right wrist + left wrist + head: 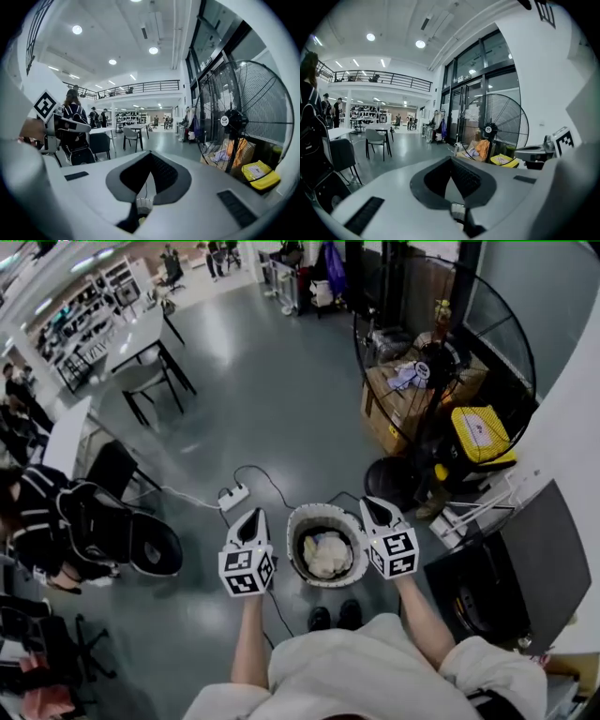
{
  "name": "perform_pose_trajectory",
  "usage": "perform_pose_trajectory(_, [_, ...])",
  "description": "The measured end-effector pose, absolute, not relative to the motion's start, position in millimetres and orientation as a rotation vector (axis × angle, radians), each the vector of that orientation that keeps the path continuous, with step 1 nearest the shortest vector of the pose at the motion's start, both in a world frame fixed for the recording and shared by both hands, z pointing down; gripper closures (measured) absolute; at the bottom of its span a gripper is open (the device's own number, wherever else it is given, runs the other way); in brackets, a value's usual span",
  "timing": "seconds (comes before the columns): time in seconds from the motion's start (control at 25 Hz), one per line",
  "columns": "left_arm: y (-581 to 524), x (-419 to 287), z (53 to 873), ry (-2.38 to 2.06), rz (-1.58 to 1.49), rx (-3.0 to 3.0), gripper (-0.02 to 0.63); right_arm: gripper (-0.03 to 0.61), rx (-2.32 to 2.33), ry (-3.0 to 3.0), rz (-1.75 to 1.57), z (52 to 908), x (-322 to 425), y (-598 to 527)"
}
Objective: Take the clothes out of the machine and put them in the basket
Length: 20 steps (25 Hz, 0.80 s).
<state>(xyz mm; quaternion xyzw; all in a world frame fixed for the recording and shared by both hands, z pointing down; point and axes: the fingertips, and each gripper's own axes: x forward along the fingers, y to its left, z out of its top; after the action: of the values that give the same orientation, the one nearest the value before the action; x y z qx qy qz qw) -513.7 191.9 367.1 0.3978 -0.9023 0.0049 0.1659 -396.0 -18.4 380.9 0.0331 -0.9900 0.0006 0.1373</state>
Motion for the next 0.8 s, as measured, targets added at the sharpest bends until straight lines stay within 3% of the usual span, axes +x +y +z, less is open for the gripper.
perform_pose_trajectory(0.8, [181, -505, 344, -2.637, 0.034, 1.186, 0.595, 0.557, 0.114, -2.948, -0.080, 345, -385, -28])
